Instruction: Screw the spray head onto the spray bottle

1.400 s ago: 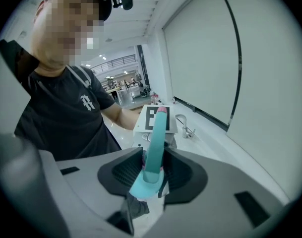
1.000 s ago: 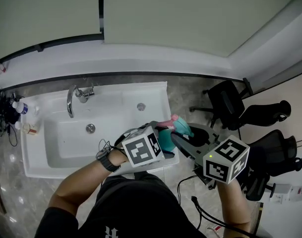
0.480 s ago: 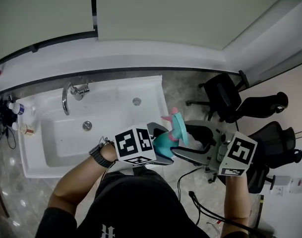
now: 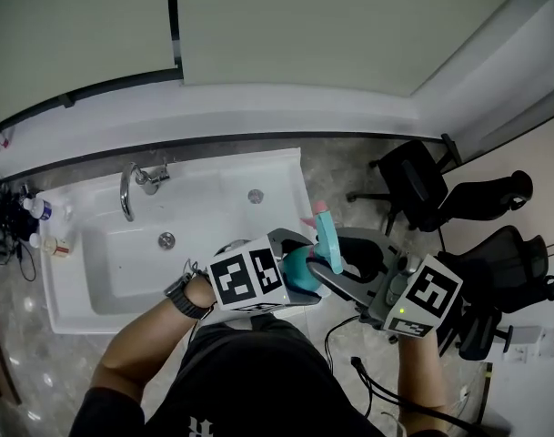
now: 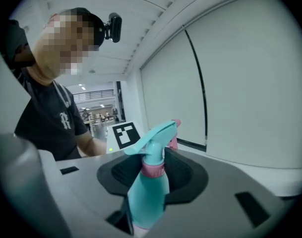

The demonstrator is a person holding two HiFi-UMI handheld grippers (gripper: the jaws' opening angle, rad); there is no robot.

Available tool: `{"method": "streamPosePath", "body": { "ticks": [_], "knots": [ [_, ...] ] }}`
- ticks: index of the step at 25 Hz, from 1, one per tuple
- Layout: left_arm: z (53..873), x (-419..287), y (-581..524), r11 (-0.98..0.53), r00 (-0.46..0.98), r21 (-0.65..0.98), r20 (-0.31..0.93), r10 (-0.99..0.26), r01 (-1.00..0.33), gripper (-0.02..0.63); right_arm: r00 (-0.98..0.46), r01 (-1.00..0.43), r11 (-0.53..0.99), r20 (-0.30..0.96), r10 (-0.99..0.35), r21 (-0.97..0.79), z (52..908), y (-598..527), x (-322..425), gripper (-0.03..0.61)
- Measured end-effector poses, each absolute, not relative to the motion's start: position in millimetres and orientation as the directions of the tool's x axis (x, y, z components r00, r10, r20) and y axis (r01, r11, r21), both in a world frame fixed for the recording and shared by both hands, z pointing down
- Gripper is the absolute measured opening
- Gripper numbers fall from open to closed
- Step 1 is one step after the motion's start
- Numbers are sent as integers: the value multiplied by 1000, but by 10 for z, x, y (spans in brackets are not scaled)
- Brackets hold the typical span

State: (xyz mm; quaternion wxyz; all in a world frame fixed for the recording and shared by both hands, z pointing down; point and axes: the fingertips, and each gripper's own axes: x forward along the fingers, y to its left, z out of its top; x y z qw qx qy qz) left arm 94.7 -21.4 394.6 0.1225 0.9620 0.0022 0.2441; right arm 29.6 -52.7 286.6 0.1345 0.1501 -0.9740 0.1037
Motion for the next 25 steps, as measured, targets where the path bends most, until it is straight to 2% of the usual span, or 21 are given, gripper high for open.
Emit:
{"method": "streamPosePath", "body": {
  "ticks": [5,7,9,10,12,13,17,19,21,22,23,25],
  "knots": [
    [4175,824,-646,-917,759,85,593,-268,-390,390,-725,-672,724,343,-598,-158,3070,-831,381,141],
    [4288,793,-705,-903,736,73,609,-297,-424,390,-645,-743,661,377,-665,-105,3183,-884,370,143],
    [4352,808,-659,-922,768,121,599,-228,-368,390,-643,-732,676,412,-645,-84,3257,-852,319,145],
    [4352,835,-607,-932,797,170,580,-168,-320,390,-668,-706,702,421,-613,-98,3255,-813,290,165],
    [4297,872,-517,-944,839,236,539,-71,-231,390,-737,-636,758,406,-540,-146,3165,-720,249,257],
    [4251,876,-476,-950,853,247,521,-35,-190,390,-776,-590,792,386,-500,-160,3095,-661,246,268],
    [3964,869,-184,-960,890,279,430,151,28,390,-928,-317,929,266,-262,-191,2884,-413,484,268],
    [3814,839,-15,-941,886,302,382,264,150,390,-987,-141,961,107,-119,-237,2680,-356,615,268],
    [3696,804,122,-910,869,333,338,360,247,390,-999,-42,987,-10,-44,-155,2333,-321,662,268],
    [3671,788,174,-897,858,342,331,394,280,390,-999,-34,998,-2,-34,-59,2151,-284,657,268],
    [3671,770,221,-887,843,344,335,421,307,390,-998,-26,999,58,-29,48,2024,-233,644,268],
    [3704,734,325,-871,806,338,361,470,356,390,-956,67,969,294,-6,237,1989,-148,588,268]
  ]
}}
